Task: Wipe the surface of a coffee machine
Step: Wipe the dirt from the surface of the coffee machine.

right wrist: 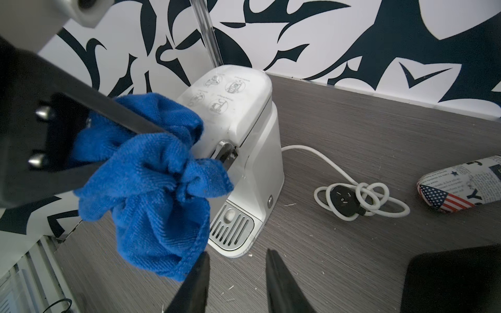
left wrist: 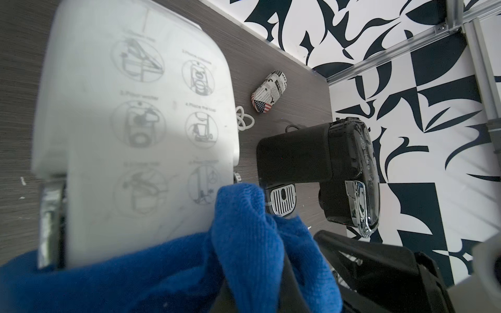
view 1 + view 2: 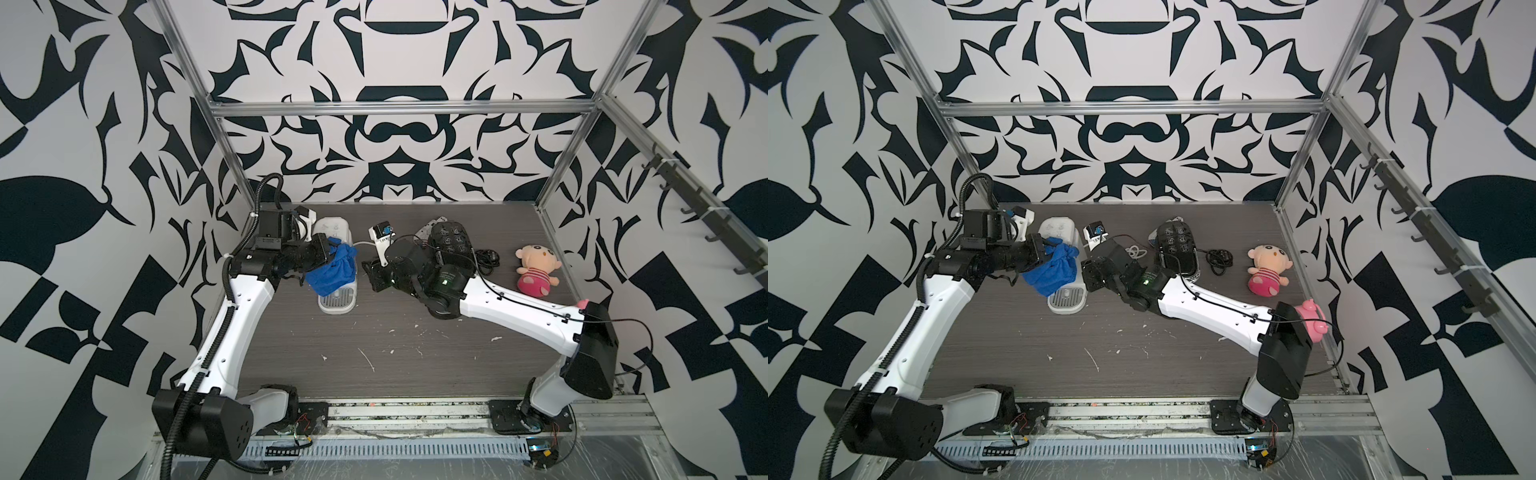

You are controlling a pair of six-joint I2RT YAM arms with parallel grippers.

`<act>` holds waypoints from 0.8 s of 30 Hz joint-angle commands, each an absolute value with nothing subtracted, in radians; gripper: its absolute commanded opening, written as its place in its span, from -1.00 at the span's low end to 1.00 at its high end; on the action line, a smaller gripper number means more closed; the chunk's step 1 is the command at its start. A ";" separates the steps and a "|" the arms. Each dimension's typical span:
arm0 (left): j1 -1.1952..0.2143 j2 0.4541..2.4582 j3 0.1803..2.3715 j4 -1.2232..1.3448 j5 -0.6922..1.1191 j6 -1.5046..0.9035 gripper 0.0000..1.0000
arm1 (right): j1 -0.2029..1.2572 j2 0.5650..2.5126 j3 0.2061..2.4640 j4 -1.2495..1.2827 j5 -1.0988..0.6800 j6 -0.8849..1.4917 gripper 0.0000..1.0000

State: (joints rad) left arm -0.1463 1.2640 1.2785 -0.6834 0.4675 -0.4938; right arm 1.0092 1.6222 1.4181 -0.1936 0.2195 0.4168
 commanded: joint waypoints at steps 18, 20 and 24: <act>-0.146 1.748 1.787 -0.758 0.332 -0.442 -1.00 | 1.009 1.590 1.406 -0.168 0.239 0.418 -0.23; -0.146 1.765 1.808 -0.761 0.322 -0.438 -1.00 | 1.009 1.588 1.396 -0.158 0.239 0.423 -0.23; -0.144 1.782 1.837 -0.774 0.312 -0.433 -1.00 | 1.009 1.589 1.401 -0.157 0.239 0.416 -0.23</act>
State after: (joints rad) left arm -0.1467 1.7657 1.7996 -0.7383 0.3286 -0.4423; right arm 1.0092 1.6222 1.4006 -0.1825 0.2218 0.4194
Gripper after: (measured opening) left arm 0.126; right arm 0.386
